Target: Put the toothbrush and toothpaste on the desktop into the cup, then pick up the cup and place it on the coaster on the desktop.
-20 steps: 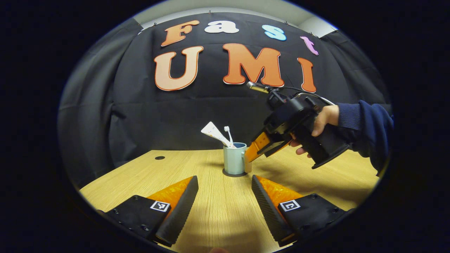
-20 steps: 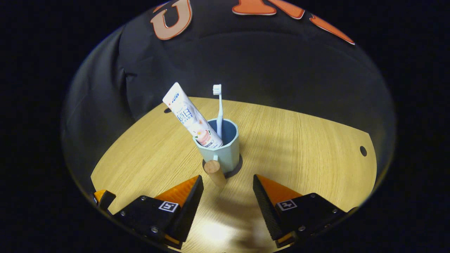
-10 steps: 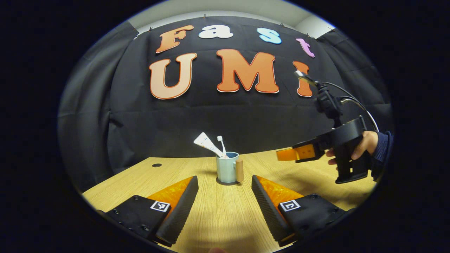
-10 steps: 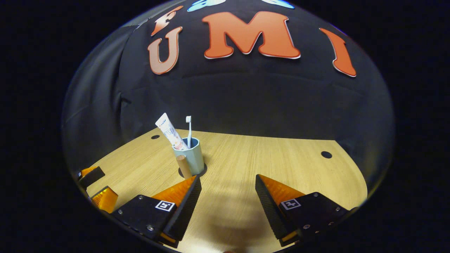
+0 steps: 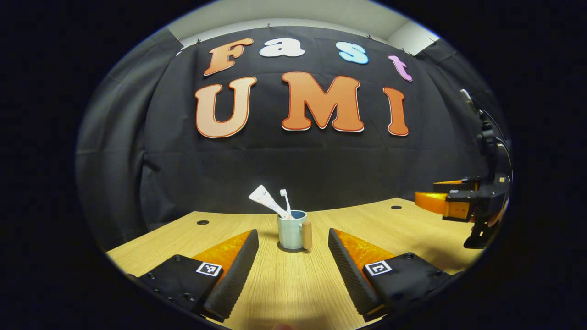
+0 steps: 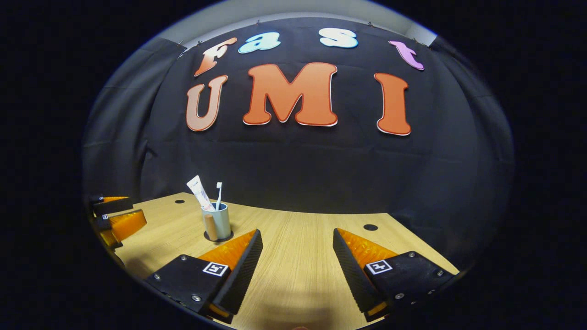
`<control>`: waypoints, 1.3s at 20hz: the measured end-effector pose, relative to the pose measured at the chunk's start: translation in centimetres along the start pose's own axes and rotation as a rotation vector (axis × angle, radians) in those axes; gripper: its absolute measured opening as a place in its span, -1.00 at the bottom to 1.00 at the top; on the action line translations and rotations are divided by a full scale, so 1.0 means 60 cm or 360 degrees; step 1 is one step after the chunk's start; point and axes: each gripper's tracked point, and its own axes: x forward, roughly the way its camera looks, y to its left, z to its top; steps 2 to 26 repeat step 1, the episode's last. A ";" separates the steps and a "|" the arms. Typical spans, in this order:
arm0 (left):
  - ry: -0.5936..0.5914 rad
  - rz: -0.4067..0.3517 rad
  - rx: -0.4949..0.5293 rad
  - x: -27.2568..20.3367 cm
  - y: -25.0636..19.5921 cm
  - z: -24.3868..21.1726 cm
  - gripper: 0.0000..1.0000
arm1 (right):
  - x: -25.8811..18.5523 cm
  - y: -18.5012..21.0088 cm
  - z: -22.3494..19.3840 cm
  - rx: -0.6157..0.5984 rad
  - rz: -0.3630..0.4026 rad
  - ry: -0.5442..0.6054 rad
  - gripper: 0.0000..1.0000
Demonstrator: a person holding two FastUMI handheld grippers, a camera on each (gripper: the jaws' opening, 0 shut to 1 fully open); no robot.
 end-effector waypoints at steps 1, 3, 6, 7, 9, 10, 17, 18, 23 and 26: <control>-0.0010 0.0015 -0.0006 -0.001 0.003 0.004 0.95 | -0.011 0.000 -0.008 0.0041 -0.0004 0.0012 0.87; -0.0010 0.0015 -0.0006 -0.001 0.003 0.004 0.95 | -0.011 0.000 -0.008 0.0041 -0.0004 0.0012 0.87; -0.0010 0.0015 -0.0006 -0.001 0.003 0.004 0.95 | -0.011 0.000 -0.008 0.0041 -0.0004 0.0012 0.87; -0.0010 0.0015 -0.0006 -0.001 0.003 0.004 0.95 | -0.011 0.000 -0.008 0.0041 -0.0004 0.0012 0.87; -0.0010 0.0015 -0.0006 -0.001 0.003 0.004 0.95 | -0.011 0.000 -0.008 0.0041 -0.0004 0.0012 0.87; -0.0010 0.0015 -0.0006 -0.001 0.003 0.004 0.95 | -0.011 0.000 -0.008 0.0041 -0.0004 0.0012 0.87; -0.0010 0.0015 -0.0006 -0.001 0.003 0.004 0.95 | -0.011 0.000 -0.008 0.0041 -0.0004 0.0012 0.87; -0.0010 0.0015 -0.0006 -0.001 0.003 0.004 0.95 | -0.011 0.000 -0.008 0.0041 -0.0004 0.0012 0.87; -0.0010 0.0015 -0.0006 -0.001 0.003 0.004 0.95 | -0.011 0.000 -0.008 0.0041 -0.0004 0.0012 0.87; -0.0010 0.0015 -0.0006 -0.001 0.003 0.004 0.95 | -0.011 0.000 -0.008 0.0041 -0.0004 0.0012 0.87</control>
